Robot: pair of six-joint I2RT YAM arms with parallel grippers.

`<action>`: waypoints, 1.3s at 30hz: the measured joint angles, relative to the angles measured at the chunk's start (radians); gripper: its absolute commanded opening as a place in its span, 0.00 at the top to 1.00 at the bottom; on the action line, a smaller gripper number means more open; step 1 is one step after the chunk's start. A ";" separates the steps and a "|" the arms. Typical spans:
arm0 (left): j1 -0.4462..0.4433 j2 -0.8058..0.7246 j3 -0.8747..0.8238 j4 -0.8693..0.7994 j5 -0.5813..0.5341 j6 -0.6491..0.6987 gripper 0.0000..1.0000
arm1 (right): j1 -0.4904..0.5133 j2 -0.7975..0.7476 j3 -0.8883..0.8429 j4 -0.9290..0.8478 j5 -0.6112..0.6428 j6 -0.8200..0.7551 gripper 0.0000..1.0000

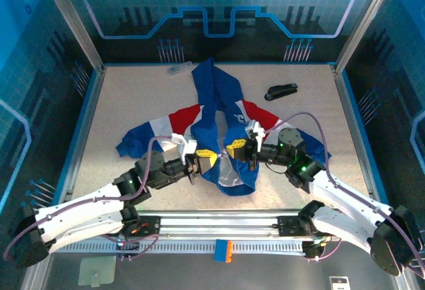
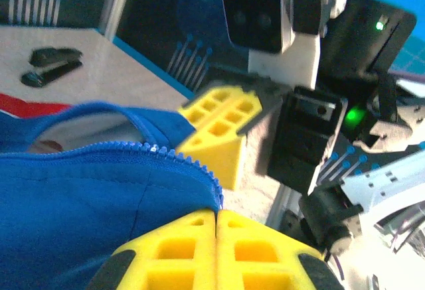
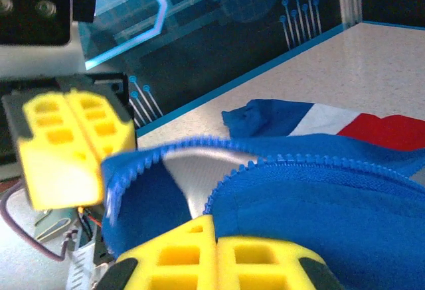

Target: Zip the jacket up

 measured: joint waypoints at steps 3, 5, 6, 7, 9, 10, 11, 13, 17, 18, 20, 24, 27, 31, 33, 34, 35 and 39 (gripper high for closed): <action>0.000 -0.031 0.000 -0.011 -0.044 0.018 1.00 | 0.000 -0.001 -0.012 0.023 -0.035 0.019 0.95; 0.000 -0.035 -0.001 -0.014 -0.061 0.027 1.00 | 0.000 -0.002 -0.023 0.037 -0.051 0.037 0.95; 0.000 -0.035 -0.002 -0.016 -0.070 0.030 1.00 | -0.001 -0.003 -0.031 0.048 -0.060 0.047 0.95; 0.000 -0.034 -0.002 -0.016 -0.075 0.035 1.00 | -0.001 -0.004 -0.038 0.058 -0.067 0.058 0.95; 0.000 -0.030 -0.005 -0.013 -0.081 0.045 1.00 | -0.001 -0.004 -0.047 0.076 -0.077 0.076 0.95; 0.000 -0.024 -0.006 -0.011 -0.081 0.048 1.00 | -0.001 -0.004 -0.050 0.087 -0.084 0.085 0.95; 0.000 -0.017 -0.007 -0.005 -0.081 0.052 1.00 | -0.001 -0.004 -0.050 0.095 -0.089 0.093 0.95; 0.000 0.005 -0.009 0.019 -0.077 0.061 1.00 | -0.001 -0.004 -0.050 0.111 -0.094 0.107 0.95; 0.000 0.047 -0.015 0.070 -0.060 0.074 1.00 | -0.001 -0.004 -0.050 0.136 -0.100 0.127 0.95; 0.000 0.056 -0.015 0.081 -0.054 0.077 1.00 | -0.001 -0.004 -0.050 0.144 -0.100 0.132 0.95; 0.000 0.070 -0.015 0.099 -0.043 0.077 1.00 | -0.001 -0.004 -0.050 0.153 -0.099 0.135 0.95; 0.000 0.073 -0.020 0.119 -0.039 0.077 1.00 | -0.001 0.000 -0.050 0.171 -0.099 0.149 0.95; 0.000 0.072 -0.023 0.132 -0.039 0.076 1.00 | -0.001 0.007 -0.050 0.186 -0.098 0.157 0.95; 0.000 0.065 -0.045 0.161 -0.043 0.072 1.00 | -0.001 0.018 -0.050 0.201 -0.097 0.163 0.95; 0.000 0.064 -0.059 0.179 -0.046 0.069 1.00 | -0.001 0.021 -0.050 0.206 -0.095 0.169 0.95; 0.000 0.064 -0.066 0.188 -0.048 0.068 1.00 | -0.001 0.021 -0.050 0.208 -0.095 0.169 0.96; 0.000 0.064 -0.071 0.194 -0.051 0.068 1.00 | -0.001 0.022 -0.050 0.210 -0.095 0.170 0.96; 0.000 0.064 -0.085 0.217 -0.059 0.052 1.00 | -0.001 0.025 -0.050 0.213 -0.091 0.170 0.95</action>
